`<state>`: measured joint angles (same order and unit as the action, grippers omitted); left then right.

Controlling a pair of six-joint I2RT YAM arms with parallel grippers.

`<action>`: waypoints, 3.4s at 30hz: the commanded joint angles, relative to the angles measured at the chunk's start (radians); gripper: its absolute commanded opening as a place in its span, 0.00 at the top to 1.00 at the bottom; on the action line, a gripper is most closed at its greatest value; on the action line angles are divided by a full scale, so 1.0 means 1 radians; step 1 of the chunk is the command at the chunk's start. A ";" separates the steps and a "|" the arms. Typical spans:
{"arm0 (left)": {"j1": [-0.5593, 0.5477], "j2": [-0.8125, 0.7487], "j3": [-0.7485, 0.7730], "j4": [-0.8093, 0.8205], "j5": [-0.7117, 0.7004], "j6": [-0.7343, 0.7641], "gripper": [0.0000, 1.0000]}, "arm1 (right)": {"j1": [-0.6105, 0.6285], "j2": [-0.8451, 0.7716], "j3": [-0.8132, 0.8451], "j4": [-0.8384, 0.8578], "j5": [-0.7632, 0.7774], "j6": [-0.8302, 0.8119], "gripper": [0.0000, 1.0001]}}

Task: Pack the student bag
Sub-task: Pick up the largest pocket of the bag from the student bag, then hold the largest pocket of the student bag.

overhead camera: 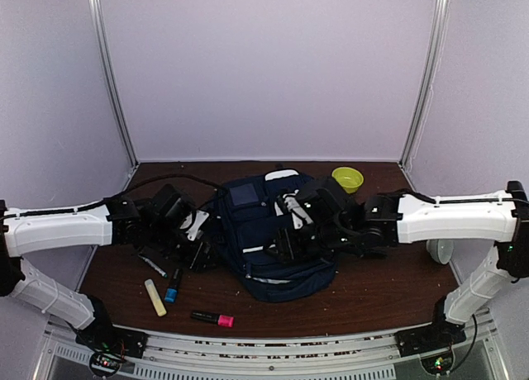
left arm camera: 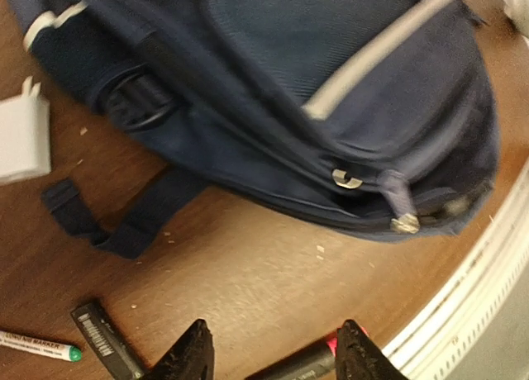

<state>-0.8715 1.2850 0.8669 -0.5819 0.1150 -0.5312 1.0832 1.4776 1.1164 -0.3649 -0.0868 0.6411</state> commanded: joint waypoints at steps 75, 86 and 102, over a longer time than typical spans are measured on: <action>0.057 0.206 -0.055 0.473 -0.004 -0.400 0.37 | 0.076 0.237 0.012 0.178 0.054 0.216 1.00; 0.057 0.267 -0.051 0.536 0.030 -0.445 0.36 | 0.082 0.211 -0.006 0.191 0.082 0.223 1.00; 0.049 0.416 -0.062 0.674 0.110 -0.584 0.68 | 0.086 0.158 -0.039 0.158 0.162 0.242 1.00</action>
<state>-0.8185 1.6577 0.8146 -0.0444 0.1795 -1.0794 1.1610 1.6920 1.1011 -0.2089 0.0235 0.8696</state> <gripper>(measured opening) 0.476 0.034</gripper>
